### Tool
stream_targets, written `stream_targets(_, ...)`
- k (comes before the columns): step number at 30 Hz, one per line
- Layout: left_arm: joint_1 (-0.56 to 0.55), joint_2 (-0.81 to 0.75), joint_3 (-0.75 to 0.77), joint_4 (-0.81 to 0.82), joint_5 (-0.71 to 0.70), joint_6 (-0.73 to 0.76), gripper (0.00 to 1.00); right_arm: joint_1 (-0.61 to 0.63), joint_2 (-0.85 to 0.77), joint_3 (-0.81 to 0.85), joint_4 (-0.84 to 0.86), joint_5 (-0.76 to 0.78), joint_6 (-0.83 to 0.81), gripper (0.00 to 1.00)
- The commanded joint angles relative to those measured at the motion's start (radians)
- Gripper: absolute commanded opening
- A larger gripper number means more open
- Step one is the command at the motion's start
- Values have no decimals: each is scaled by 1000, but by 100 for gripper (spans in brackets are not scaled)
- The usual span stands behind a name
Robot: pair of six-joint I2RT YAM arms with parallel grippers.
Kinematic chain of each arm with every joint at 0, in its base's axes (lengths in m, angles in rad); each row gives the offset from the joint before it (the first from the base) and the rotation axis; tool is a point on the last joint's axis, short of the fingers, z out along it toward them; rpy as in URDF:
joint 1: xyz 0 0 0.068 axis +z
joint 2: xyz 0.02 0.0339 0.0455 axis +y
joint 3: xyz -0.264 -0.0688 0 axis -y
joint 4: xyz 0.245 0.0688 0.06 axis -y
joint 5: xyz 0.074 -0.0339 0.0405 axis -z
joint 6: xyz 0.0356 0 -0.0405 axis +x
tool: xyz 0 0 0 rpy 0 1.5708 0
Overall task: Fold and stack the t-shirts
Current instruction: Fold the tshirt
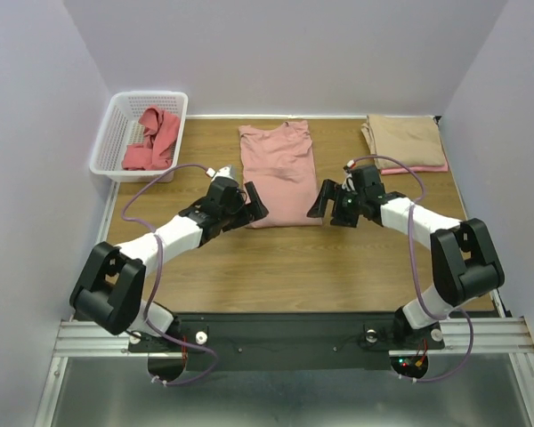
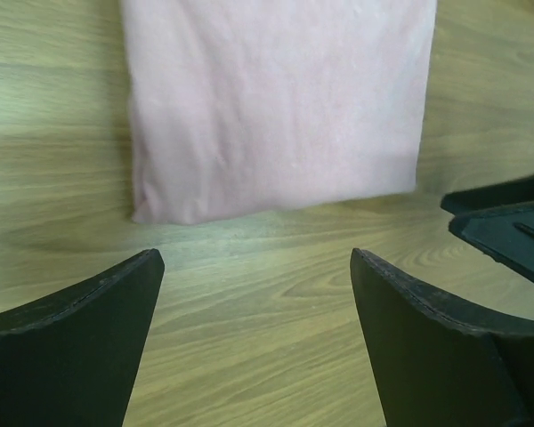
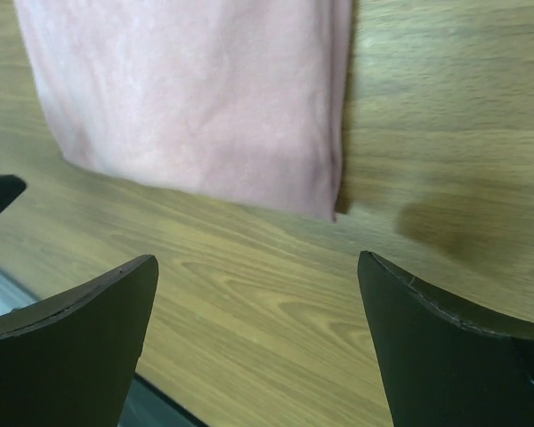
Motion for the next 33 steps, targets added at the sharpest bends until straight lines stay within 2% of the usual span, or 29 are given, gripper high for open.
stream_targets(1,16,19,-18,-85,-115,6,98,3,-2,18,-25,100,-24,100)
stream_targets(3,22,58,-3,-79,-108,7,98,3,35,41,-27,103,-21,100)
stream_targets(5,30,116,8,-68,-97,6,93,3,63,64,-28,111,-16,100)
stream_targets(8,41,185,25,-59,-97,-5,78,3,121,93,-28,105,-12,97)
stream_targets(9,44,204,37,-59,-94,-12,67,3,139,100,-28,96,-12,93)
stream_targets(11,45,250,51,-34,-79,-17,56,4,176,109,-27,74,-7,89)
stream_targets(12,45,260,60,-31,-66,-17,45,3,184,113,-30,73,-9,74)
stream_targets(14,45,280,60,-28,-65,-15,34,3,190,107,-30,56,-10,61)
stream_targets(15,45,285,56,-28,-66,-15,24,3,190,101,-30,51,-9,51)
stream_targets(20,45,268,21,-13,-65,-20,9,3,167,63,-30,50,-6,50)
stream_targets(21,45,267,8,-10,-66,-22,3,4,160,57,-30,50,-4,50)
stream_targets(23,47,259,-6,1,-65,-26,0,3,163,44,-30,56,-6,47)
stream_targets(24,45,256,-18,5,-39,-28,0,3,167,43,-30,57,-6,40)
stream_targets(26,45,248,-29,16,-28,-29,0,4,176,43,-30,77,-4,33)
stream_targets(27,45,244,-41,21,-17,-31,0,3,176,44,-28,89,-4,23)
stream_targets(29,45,230,-53,25,-8,-32,0,3,186,49,-30,111,-3,12)
stream_targets(30,45,221,-68,25,9,-32,0,3,181,43,-28,103,5,1)
stream_targets(33,28,161,-114,33,21,-37,0,3,114,2,-25,111,5,0)
